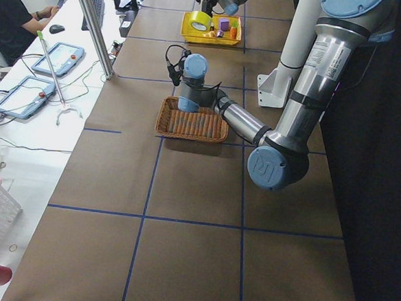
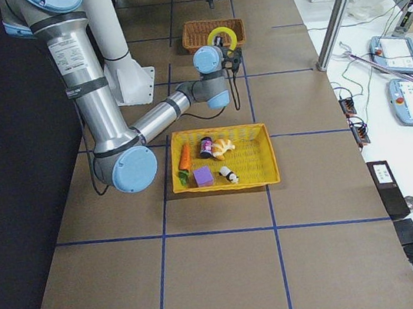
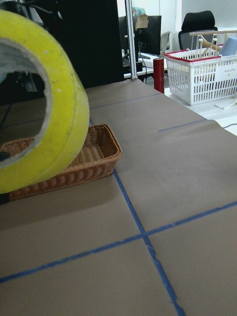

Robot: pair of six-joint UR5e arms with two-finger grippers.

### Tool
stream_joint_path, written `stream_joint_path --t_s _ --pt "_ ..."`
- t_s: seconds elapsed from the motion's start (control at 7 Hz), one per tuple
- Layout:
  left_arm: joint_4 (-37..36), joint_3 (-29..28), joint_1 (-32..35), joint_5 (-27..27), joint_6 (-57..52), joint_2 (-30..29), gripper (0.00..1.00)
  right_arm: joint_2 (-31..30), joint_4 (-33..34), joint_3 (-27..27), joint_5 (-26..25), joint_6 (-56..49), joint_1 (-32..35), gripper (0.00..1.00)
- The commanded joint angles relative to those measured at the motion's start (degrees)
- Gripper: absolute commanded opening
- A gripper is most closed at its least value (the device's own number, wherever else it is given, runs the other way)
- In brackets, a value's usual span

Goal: Move tape to another basket

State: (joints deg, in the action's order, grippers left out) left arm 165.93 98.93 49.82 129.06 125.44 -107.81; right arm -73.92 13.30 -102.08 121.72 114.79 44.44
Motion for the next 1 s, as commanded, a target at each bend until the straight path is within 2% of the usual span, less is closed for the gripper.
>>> stream_joint_path --t_s 0.0,0.14,0.57,0.86 --pt "12.6 0.5 -6.9 -10.1 8.7 0.0 1.0 -0.3 -7.7 -2.2 -11.0 3.9 -9.4 0.02" --pt "15.5 1.3 -9.0 -13.1 12.9 -0.5 1.0 -0.4 -10.1 -2.2 -14.5 4.0 -13.3 0.01" --pt "15.9 2.1 -15.1 -15.6 14.6 -5.6 1.0 -0.1 -13.7 -1.7 -14.7 3.8 -17.9 0.01" --pt "16.0 2.3 -16.7 -17.0 14.6 -6.8 1.0 0.1 -13.8 -1.5 -14.8 3.6 -20.3 0.01"
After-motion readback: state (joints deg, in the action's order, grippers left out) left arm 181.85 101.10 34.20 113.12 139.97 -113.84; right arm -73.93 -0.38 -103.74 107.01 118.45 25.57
